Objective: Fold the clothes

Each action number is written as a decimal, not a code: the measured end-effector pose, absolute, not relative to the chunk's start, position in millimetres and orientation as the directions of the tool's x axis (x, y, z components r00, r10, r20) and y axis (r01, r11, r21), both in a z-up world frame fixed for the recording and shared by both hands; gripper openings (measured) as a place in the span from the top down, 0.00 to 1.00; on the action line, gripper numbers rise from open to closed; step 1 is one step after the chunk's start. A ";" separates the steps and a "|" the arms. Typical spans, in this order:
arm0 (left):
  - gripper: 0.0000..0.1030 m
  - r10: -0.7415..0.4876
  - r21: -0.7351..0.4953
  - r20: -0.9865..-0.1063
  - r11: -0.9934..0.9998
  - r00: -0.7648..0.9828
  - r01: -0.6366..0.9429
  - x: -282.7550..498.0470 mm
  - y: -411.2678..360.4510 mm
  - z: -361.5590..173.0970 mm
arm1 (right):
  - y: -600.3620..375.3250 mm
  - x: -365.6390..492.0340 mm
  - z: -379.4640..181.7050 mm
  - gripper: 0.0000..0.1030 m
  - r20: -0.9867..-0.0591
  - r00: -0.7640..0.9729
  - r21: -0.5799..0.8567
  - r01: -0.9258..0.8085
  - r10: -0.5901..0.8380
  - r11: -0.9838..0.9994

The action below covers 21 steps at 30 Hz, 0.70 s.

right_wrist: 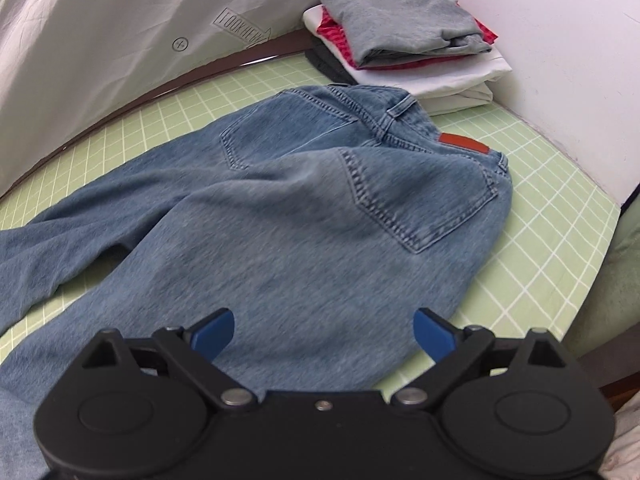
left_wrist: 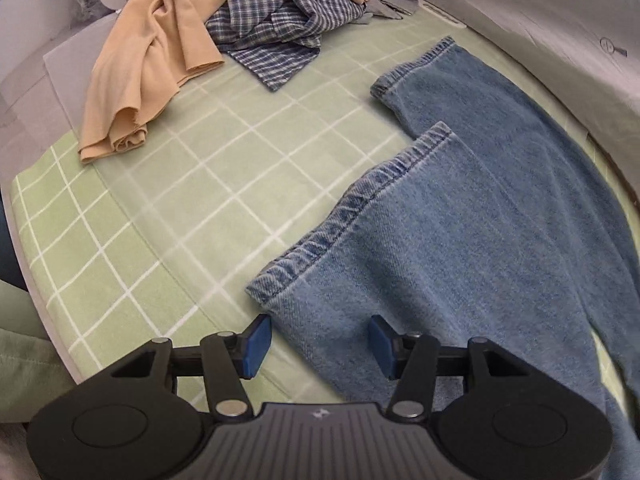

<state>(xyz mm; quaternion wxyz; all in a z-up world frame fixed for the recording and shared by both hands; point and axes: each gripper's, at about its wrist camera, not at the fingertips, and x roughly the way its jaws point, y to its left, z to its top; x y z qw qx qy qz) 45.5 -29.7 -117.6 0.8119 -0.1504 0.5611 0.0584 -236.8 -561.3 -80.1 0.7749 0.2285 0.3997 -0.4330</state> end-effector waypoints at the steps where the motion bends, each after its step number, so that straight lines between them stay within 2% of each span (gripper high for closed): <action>1: 0.43 -0.112 -0.227 -0.922 0.932 0.371 -0.282 44.8 -24.9 -116.7 | -558.8 -234.3 -80.5 0.06 -0.819 0.307 0.011 0.853 -0.485 0.522; 4: 0.38 -0.206 -0.344 -0.899 0.879 0.386 -0.331 43.9 -14.4 -119.2 | -550.6 -224.6 -82.5 0.05 -0.824 0.316 0.018 0.845 -0.470 0.535; 10: 0.40 -0.105 -0.203 -0.915 0.954 0.388 -0.219 43.4 -43.5 -120.9 | -536.2 -208.0 -86.1 0.05 -0.831 0.333 0.012 0.812 -0.446 0.584; 11: 0.48 -0.068 -0.156 -0.916 0.968 0.396 -0.196 41.8 -49.6 -121.1 | -534.8 -207.1 -86.7 0.05 -0.831 0.335 0.010 0.806 -0.443 0.591; 12: 0.61 -0.023 -0.101 -0.914 0.980 0.406 -0.173 40.0 -55.4 -121.4 | -533.6 -206.6 -87.4 0.05 -0.833 0.334 0.005 0.802 -0.442 0.597; 13: 0.67 0.014 -0.055 -0.911 0.987 0.413 -0.153 38.5 -60.5 -121.8 | -532.8 -206.4 -88.3 0.05 -0.835 0.330 0.000 0.800 -0.441 0.600; 14: 0.80 0.020 -0.043 -0.906 0.989 0.423 -0.140 36.8 -62.0 -121.7 | -532.6 -206.7 -88.9 0.05 -0.836 0.327 -0.005 0.798 -0.440 0.603; 15: 0.88 -0.002 -0.069 -0.903 0.988 0.430 -0.139 35.3 -60.0 -120.6 | -532.3 -207.4 -89.3 0.05 -0.836 0.325 -0.009 0.798 -0.442 0.603; 17: 0.90 -0.007 -0.089 -0.900 0.982 0.436 -0.169 33.7 -52.4 -116.9 | -533.1 -210.7 -89.0 0.05 -0.833 0.321 -0.014 0.802 -0.450 0.597; 21: 0.90 0.073 -0.057 -0.891 0.961 0.449 -0.270 28.9 -18.0 -102.7 | -540.9 -218.6 -89.7 0.05 -0.833 0.307 -0.002 0.831 -0.461 0.557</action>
